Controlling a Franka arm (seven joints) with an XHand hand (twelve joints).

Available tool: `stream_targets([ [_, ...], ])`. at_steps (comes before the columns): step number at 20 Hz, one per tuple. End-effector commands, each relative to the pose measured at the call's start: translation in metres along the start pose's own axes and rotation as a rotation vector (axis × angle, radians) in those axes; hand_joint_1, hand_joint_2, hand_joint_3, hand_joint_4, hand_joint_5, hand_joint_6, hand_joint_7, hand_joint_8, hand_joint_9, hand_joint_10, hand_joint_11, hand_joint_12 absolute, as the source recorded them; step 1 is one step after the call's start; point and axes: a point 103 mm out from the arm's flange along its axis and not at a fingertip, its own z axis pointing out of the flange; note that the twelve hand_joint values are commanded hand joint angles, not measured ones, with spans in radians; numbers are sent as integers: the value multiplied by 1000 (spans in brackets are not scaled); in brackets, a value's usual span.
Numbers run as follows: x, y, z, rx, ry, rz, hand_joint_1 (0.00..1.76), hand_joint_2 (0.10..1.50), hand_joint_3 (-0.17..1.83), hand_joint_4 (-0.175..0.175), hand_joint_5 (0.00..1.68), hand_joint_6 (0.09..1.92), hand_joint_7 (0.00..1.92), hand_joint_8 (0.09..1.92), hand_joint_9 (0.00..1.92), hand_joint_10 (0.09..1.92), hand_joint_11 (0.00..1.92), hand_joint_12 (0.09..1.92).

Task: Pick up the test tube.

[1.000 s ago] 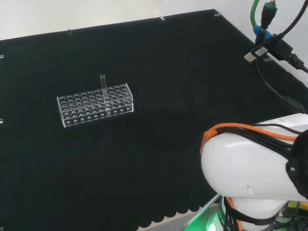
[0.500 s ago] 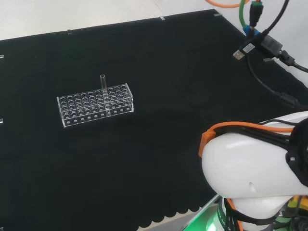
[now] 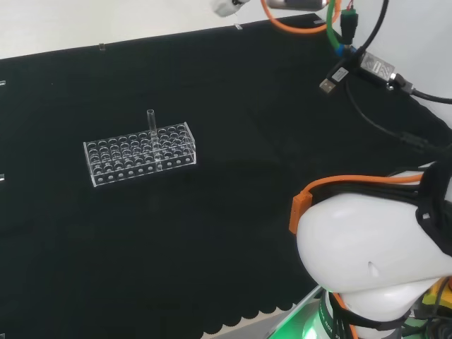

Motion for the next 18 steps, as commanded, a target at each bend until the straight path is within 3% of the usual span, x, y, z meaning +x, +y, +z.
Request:
stream_targets([
  [1,14,16,26,37,9,-26,942,719,503,-32,382,746,648,710,444,884,0,1508],
  [7,27,38,54,103,24,-36,875,731,520,-34,388,765,660,715,456,885,0,1516],
  [10,51,60,79,136,9,-49,822,731,498,-16,376,755,590,752,417,909,0,1503],
  [18,58,75,110,210,-13,-84,822,738,465,13,373,760,507,802,370,938,0,1478],
])
